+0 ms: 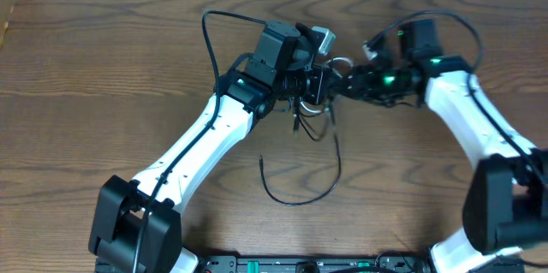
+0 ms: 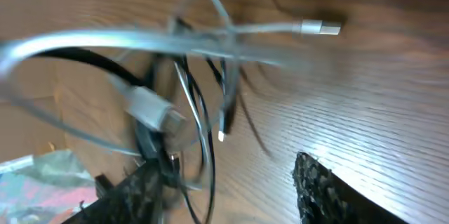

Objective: Untangle cables

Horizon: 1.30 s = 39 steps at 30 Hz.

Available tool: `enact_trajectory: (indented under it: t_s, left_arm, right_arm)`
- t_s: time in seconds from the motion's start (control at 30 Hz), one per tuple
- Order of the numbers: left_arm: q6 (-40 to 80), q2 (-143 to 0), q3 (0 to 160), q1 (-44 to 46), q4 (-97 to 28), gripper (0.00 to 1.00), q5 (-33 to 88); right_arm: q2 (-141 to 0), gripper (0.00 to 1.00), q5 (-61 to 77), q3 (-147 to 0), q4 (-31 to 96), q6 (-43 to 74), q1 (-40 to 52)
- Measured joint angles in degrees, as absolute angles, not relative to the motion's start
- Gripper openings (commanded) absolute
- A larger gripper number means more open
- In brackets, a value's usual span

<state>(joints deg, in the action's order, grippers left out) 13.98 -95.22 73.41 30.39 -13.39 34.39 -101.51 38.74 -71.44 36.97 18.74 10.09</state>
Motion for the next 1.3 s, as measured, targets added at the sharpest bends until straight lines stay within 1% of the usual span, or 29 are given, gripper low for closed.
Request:
enact_trajectory:
  t_s: [0.07,0.13,0.33,0.37,0.4,0.47,0.6,0.77,0.9,1.07,1.3]
  left_arm:
    - [14.28,-95.22,73.41,30.15,-12.82,0.07,34.37]
    - [14.81,-95.15,73.41,29.71,-12.51,0.07,34.37]
    - [15.29,-90.96,73.41,27.05,-12.12,0.07,34.39]
    - [15.44,-89.71,73.41,26.50,-12.10,0.07,34.39]
    - [15.73,-87.88,73.41,25.71,-12.03,0.07,34.41]
    - [16.19,-85.03,73.41,24.40,-11.92,0.07,34.41]
    - [17.17,-80.51,73.41,21.76,-11.68,0.08,34.59]
    - [18.00,-79.20,73.41,20.27,-11.73,0.07,34.61]
    - [18.17,-79.40,73.41,20.25,-11.68,0.07,34.59]
    - [18.22,-79.40,73.41,20.25,-10.07,0.08,34.57]
    - [19.62,-79.40,73.41,20.25,-8.23,0.08,34.57]
  right_arm:
    - [-103.46,0.41,38.33,-71.44,35.35,20.71,11.84]
    - [-104.84,0.35,37.56,-71.44,34.81,23.07,12.95]
    - [-108.18,0.33,32.73,-71.44,33.17,29.30,13.19]
    - [-108.33,0.35,32.27,-71.44,32.88,29.82,13.13]
    - [-108.38,0.39,32.10,-71.44,32.56,30.30,13.06]
    - [-108.36,0.51,32.82,-71.44,30.98,30.04,12.82]
    - [-108.36,0.62,41.15,-71.50,28.03,23.62,11.29]
    - [-107.33,0.65,51.96,-72.44,30.17,13.93,7.90]
    - [-103.18,0.67,56.10,-72.93,30.74,9.82,6.92]
    - [-96.66,0.67,60.23,-73.91,29.43,7.66,8.29]
    - [-95.61,0.66,63.22,-74.30,22.98,9.28,12.47]
